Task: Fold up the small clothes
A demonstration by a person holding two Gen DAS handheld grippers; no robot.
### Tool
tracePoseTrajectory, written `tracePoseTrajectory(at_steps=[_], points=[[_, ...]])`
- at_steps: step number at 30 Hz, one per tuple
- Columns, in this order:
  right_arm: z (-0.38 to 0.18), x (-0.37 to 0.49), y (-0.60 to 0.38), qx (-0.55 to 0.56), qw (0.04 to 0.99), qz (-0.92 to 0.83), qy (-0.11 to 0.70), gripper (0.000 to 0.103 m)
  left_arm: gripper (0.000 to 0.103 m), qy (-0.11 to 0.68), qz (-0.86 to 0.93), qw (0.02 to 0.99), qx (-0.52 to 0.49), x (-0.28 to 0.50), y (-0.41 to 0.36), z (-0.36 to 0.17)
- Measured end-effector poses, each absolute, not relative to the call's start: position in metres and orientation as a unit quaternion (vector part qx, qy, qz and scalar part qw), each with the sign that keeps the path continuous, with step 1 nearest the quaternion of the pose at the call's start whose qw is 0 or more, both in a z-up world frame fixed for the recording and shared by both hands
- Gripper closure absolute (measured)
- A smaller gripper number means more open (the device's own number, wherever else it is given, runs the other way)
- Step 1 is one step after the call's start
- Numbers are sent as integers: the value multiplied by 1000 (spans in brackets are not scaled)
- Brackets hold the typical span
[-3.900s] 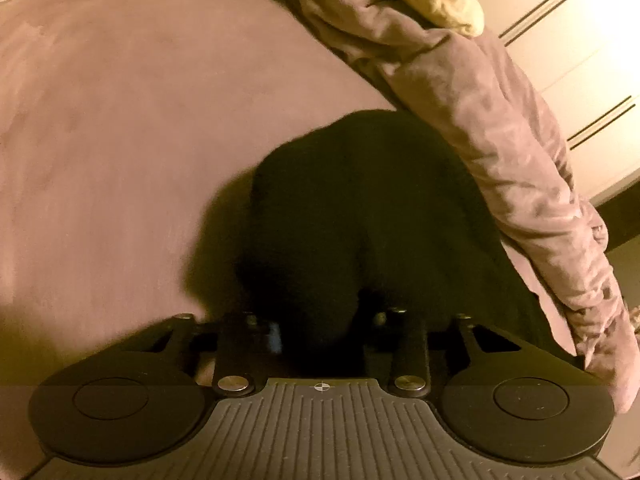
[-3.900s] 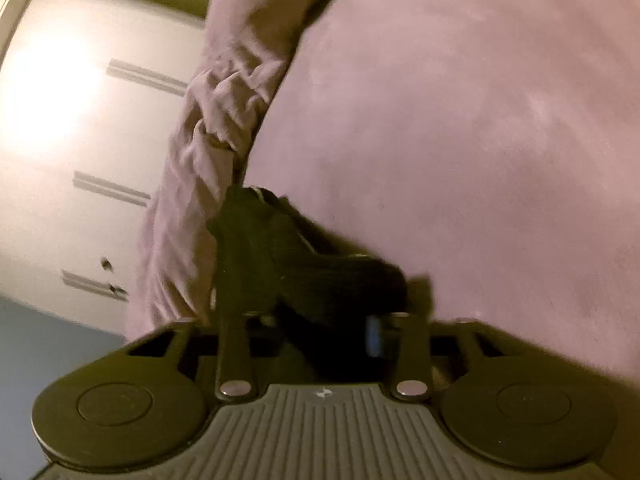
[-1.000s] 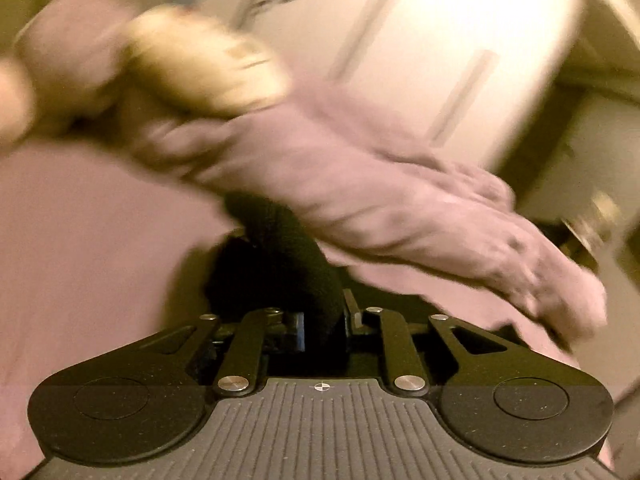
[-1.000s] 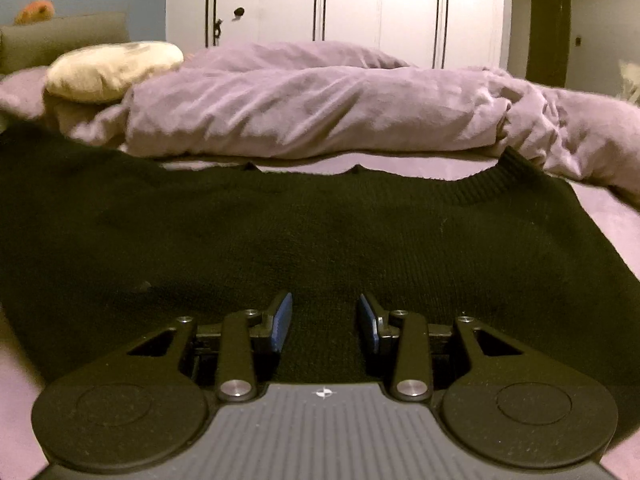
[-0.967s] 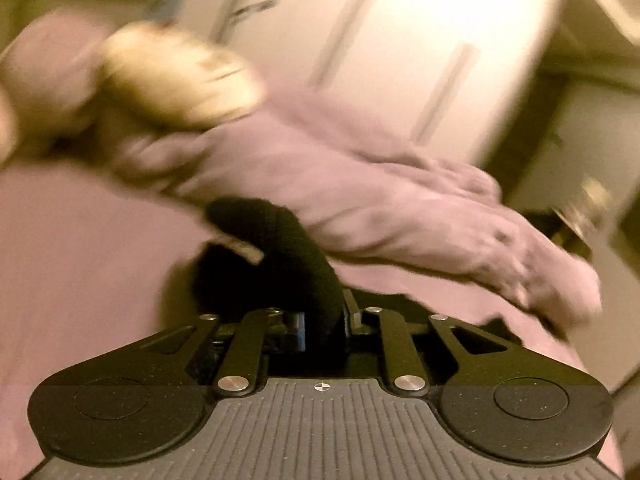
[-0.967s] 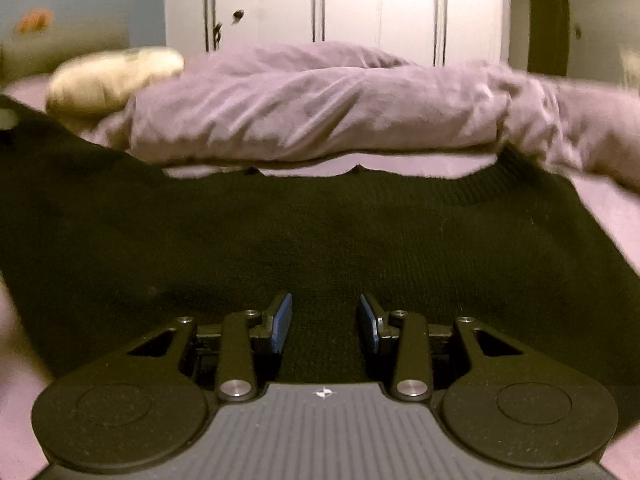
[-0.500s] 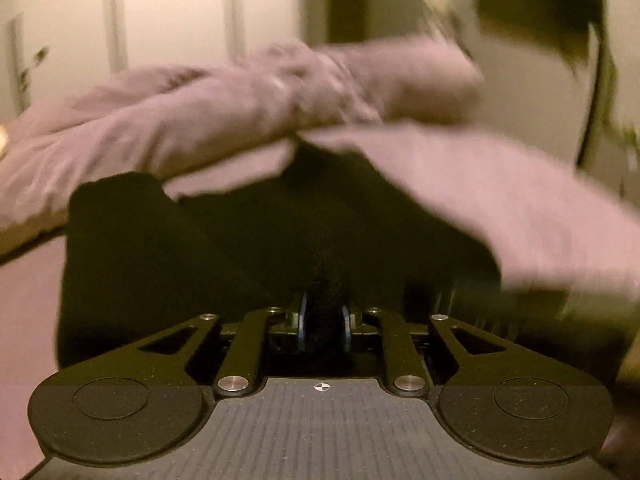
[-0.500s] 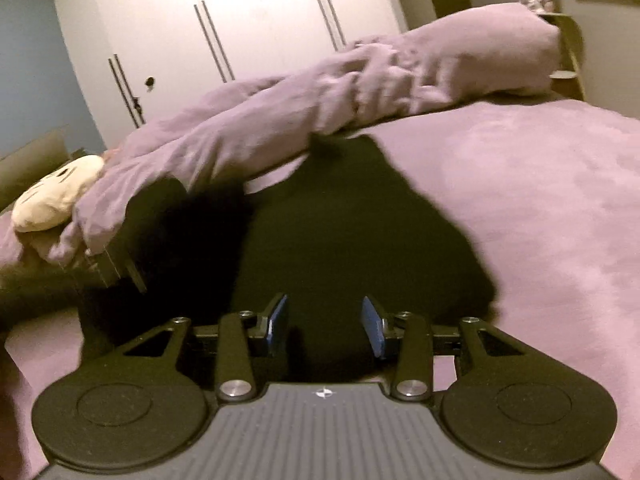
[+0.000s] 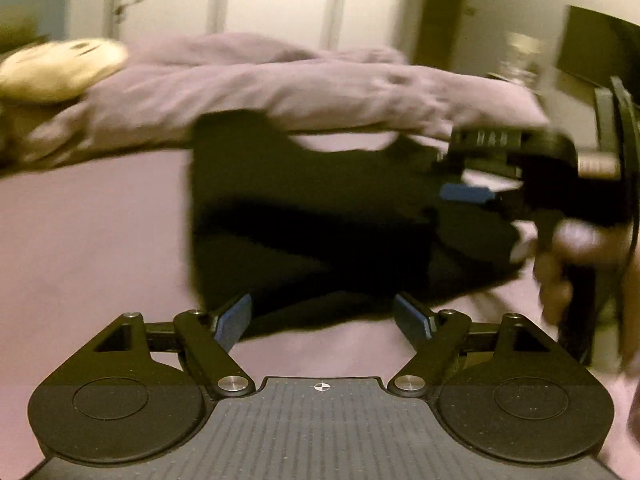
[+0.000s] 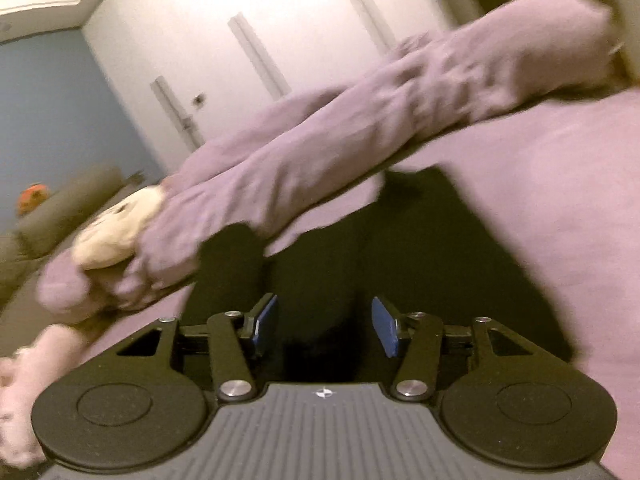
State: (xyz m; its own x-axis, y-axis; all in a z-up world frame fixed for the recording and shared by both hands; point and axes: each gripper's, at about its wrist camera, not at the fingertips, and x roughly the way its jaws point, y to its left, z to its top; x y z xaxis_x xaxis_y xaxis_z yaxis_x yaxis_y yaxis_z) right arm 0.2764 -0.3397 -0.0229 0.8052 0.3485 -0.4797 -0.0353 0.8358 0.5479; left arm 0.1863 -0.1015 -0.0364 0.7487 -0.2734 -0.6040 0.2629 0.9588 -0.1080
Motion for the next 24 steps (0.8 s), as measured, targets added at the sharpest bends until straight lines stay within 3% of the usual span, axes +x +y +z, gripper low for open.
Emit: tracePoseTrajectory(at_steps=[2,3,6,8,9,12,13,16,19,24], points=[[-19,299,-323,266,907,116,304,48,20,331,-123,936,-6,189,-83,-41],[-16,310,-314,261,906,122,309,43,20,335,-114,935,-4,191,-76,-42],[-23,350,-295,269,878,160,361,17,21,345,-98,933,-24,197,-54,-44],[-42,374,-285,284,850,162,414,18,21,355,-97,929,-47,200,-44,-45],[-48,377,-281,291,842,165,424,24,21,355,-95,929,-51,202,-42,-45],[-54,380,-276,302,834,170,429,77,20,353,-92,930,-45,200,-41,-44],[-52,378,-275,305,833,176,428,83,20,352,-91,931,-43,201,-41,-42],[-24,359,-268,222,880,163,388,87,20,346,-83,933,-50,207,-40,-35],[4,326,-287,217,907,150,329,88,20,326,-75,941,-59,220,-41,-18],[-30,285,-319,215,906,71,357,88,17,327,-89,939,-62,258,-64,-10]])
